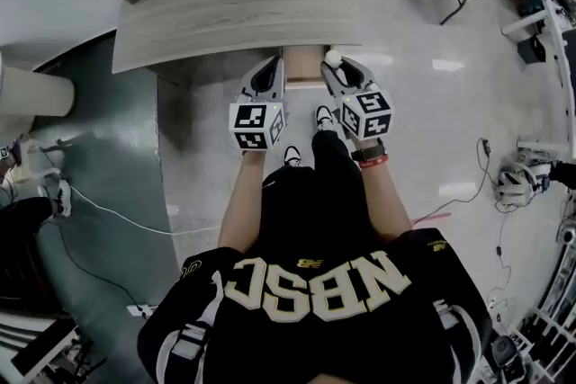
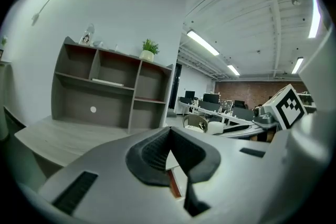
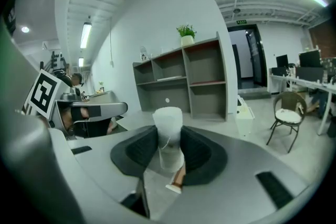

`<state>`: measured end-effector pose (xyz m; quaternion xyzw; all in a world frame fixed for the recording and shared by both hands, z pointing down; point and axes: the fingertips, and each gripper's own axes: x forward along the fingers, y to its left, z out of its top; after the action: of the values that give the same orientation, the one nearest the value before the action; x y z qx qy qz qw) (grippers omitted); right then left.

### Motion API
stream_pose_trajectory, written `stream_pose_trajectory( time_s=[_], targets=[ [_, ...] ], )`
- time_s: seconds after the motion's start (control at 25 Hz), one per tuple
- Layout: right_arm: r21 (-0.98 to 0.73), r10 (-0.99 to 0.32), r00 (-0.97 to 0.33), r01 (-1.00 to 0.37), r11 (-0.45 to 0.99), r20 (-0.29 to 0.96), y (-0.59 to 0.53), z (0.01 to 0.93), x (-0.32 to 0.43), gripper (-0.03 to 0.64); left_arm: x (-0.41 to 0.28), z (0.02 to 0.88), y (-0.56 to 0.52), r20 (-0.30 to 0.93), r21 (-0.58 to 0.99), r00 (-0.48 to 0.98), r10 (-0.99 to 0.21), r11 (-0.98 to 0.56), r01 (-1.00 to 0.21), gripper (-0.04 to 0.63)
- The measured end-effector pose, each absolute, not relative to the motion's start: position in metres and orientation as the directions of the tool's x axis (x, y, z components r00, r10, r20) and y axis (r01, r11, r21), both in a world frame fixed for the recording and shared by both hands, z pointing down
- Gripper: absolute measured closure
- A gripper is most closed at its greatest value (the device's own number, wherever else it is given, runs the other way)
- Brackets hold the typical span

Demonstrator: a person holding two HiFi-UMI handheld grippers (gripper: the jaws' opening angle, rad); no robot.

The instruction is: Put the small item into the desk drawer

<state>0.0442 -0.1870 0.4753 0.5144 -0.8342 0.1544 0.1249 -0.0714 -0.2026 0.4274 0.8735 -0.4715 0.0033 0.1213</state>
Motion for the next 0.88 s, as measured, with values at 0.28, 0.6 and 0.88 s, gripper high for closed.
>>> stream_pose_trajectory(
  time_s=[0.28,0.6,0.88],
  targets=[
    [-0.152,-0.755,-0.453,-0.887,0.437,0.474,-0.212,0.538,0.055,0.477,-0.057,0.477,-0.233,0.191,0.248,0.562,-0.805,-0.514,-0.821,0.581],
    [-0.114,-0.664,-0.466,-0.858,0.501,0.584,-0.243,0.600,0.056,0.476,-0.043,0.527,-0.255,0.268,0.256,0.570,-0.777,-0.513,-0.819,0.581],
    [-0.093,-0.566,-0.474,-0.815,0.572,0.674,-0.252,0.663,0.047,0.476,-0.038,0.580,-0.265,0.335,0.277,0.579,-0.743,-0.509,-0.815,0.581]
  ],
)
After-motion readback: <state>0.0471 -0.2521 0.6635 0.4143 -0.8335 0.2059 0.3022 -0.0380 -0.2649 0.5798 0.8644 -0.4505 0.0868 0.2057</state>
